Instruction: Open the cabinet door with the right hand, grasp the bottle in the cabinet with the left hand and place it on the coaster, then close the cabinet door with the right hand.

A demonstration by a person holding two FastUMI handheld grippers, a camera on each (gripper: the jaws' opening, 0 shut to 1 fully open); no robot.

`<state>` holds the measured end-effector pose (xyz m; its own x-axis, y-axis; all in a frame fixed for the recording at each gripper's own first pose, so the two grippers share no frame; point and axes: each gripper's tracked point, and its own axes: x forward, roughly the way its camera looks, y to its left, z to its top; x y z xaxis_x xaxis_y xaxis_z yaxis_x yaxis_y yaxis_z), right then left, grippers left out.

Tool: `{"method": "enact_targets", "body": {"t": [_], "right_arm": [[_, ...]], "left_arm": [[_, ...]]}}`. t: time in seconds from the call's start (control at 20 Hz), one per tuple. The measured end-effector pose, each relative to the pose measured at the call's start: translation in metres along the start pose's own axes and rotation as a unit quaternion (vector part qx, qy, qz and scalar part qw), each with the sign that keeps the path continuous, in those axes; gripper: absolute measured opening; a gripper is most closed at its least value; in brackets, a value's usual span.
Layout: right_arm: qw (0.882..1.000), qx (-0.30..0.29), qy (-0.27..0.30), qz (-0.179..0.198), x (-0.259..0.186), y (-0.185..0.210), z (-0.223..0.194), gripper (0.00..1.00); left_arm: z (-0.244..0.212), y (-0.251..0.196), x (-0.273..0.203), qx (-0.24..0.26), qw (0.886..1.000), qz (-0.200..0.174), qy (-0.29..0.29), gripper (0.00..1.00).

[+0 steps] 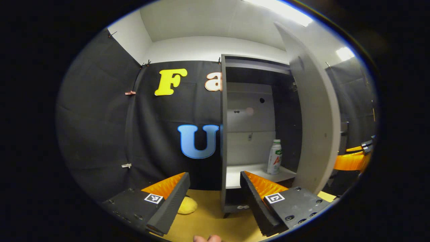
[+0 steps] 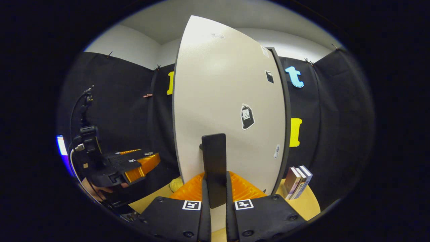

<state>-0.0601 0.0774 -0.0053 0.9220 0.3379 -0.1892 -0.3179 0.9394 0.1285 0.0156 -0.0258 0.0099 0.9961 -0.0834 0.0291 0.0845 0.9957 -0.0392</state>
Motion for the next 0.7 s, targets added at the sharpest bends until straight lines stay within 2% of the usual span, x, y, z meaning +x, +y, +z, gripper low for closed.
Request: {"method": "enact_targets", "body": {"t": [0.25, 0.7], "right_arm": [[1.000, 0.000, -0.003, -0.022, -0.031, -0.039, 0.004, 0.21], [0.999, 0.007, -0.014, -0.044, -0.065, -0.100, 0.014, 0.20]], "left_arm": [[-0.002, -0.049, 0.032, -0.006, 0.999, -0.033, 0.004, 0.94], [-0.014, -0.172, 0.108, -0.010, 0.995, -0.094, 0.015, 0.94]]}}
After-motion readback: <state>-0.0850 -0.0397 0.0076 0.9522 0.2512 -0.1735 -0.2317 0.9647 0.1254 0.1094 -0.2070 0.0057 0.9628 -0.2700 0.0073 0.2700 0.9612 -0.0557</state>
